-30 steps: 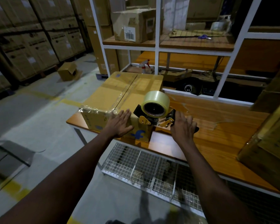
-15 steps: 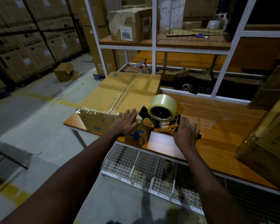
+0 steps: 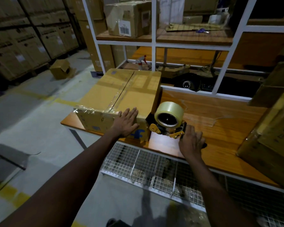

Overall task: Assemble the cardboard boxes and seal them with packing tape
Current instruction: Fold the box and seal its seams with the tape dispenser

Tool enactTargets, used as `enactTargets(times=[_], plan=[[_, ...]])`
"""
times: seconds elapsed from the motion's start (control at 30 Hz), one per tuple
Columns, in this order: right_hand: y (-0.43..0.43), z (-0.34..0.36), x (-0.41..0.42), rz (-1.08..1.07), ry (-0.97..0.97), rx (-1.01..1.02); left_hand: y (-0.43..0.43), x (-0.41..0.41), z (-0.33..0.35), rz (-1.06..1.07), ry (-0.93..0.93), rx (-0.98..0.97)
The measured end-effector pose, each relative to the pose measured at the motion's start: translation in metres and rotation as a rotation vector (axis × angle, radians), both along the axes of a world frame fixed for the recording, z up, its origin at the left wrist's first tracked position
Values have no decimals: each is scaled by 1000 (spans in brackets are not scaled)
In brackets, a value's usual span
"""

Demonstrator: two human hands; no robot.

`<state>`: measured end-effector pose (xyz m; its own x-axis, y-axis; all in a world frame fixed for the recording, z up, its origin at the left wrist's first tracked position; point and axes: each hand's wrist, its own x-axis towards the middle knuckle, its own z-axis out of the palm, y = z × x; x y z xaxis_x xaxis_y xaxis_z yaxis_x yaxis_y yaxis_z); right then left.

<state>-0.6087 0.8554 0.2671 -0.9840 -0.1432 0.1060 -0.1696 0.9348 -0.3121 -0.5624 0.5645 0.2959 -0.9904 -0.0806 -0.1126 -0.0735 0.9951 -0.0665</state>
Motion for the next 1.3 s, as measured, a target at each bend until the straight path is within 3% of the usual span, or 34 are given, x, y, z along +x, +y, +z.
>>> enactTargets(times=[0.33, 0.73, 1.07, 1.3], plan=[[-39, -13, 15, -120, -125, -106, 12, -2, 0, 47, 10, 16], [-61, -6, 39, -229, -440, -293, 11, -5, -5, 73, 23, 28], [-8, -18, 20, -264, -182, -179, 11, -5, -6, 114, 44, 63], [16, -8, -4, -280, -12, -292, 16, -2, -3, 137, 60, 88]])
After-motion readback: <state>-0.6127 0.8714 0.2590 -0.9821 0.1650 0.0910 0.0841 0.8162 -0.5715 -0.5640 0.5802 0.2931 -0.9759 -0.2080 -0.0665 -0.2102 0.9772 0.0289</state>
